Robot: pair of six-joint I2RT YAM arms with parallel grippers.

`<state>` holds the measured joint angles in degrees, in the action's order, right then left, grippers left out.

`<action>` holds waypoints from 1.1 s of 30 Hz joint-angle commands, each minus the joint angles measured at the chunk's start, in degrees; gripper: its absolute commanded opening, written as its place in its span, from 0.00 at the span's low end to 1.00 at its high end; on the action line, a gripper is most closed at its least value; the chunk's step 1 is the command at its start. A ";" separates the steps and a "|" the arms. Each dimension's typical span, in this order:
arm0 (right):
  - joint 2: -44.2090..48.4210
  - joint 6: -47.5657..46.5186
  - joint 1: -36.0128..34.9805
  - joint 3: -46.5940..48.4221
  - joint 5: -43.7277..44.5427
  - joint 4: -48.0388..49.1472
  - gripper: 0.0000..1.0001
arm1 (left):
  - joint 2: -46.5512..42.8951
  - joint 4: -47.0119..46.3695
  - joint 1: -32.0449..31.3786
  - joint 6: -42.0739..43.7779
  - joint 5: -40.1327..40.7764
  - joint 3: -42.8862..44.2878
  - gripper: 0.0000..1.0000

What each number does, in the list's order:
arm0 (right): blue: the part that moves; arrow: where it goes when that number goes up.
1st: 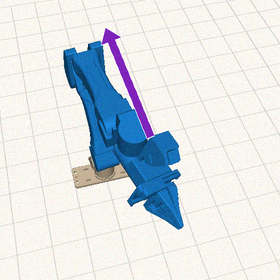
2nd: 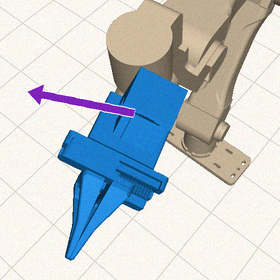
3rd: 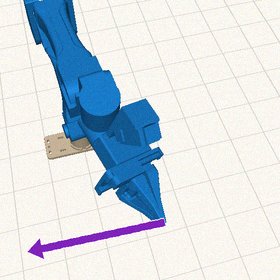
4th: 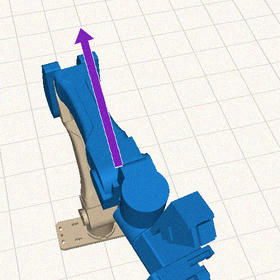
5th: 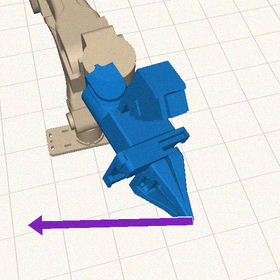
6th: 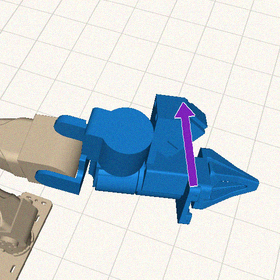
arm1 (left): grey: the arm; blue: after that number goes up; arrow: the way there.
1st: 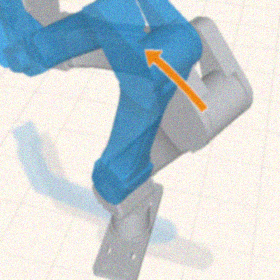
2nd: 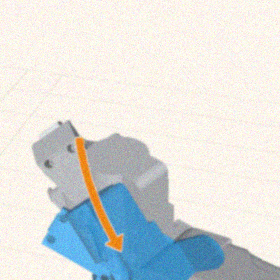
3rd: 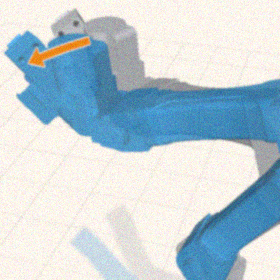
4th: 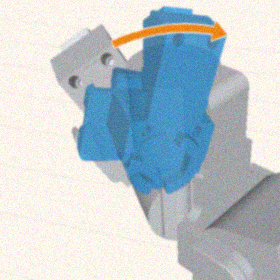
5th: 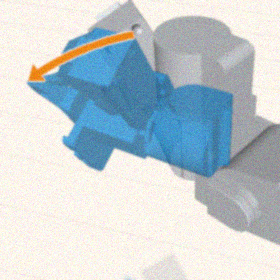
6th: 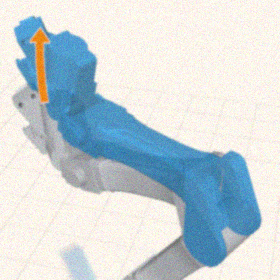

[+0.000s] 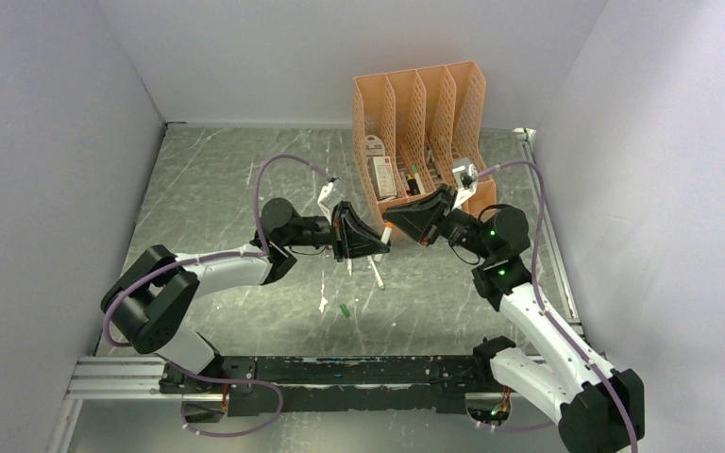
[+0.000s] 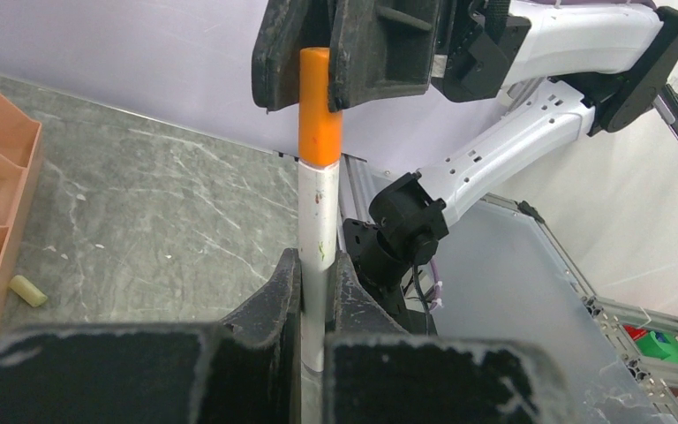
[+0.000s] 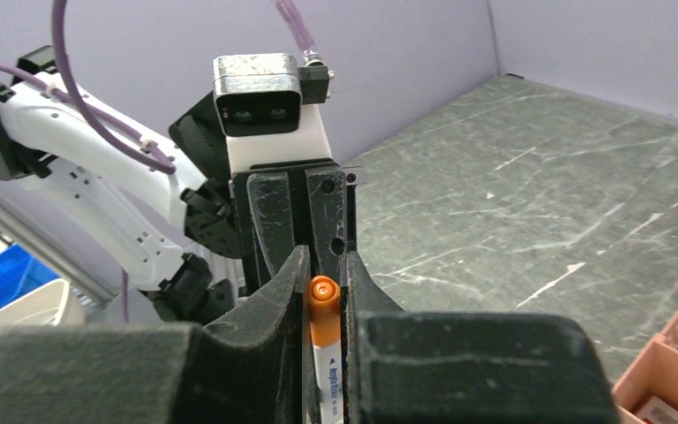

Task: Insert the pens into the pen caps

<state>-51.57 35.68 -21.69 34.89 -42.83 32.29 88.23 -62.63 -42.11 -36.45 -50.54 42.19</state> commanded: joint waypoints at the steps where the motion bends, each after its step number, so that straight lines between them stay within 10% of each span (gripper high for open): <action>1: 0.82 -3.76 -1.22 -1.53 -1.81 -6.13 0.00 | 0.61 -1.00 0.28 -0.91 5.81 4.56 0.07; 33: -3.04 -10.04 -8.13 -5.91 -2.00 -17.40 0.00 | 4.69 -3.53 7.40 -4.00 -0.65 21.09 0.07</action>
<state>-51.86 27.27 -24.21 32.93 -32.62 34.85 95.61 -56.23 -37.39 -39.64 -63.44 54.83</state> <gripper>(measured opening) 0.095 0.125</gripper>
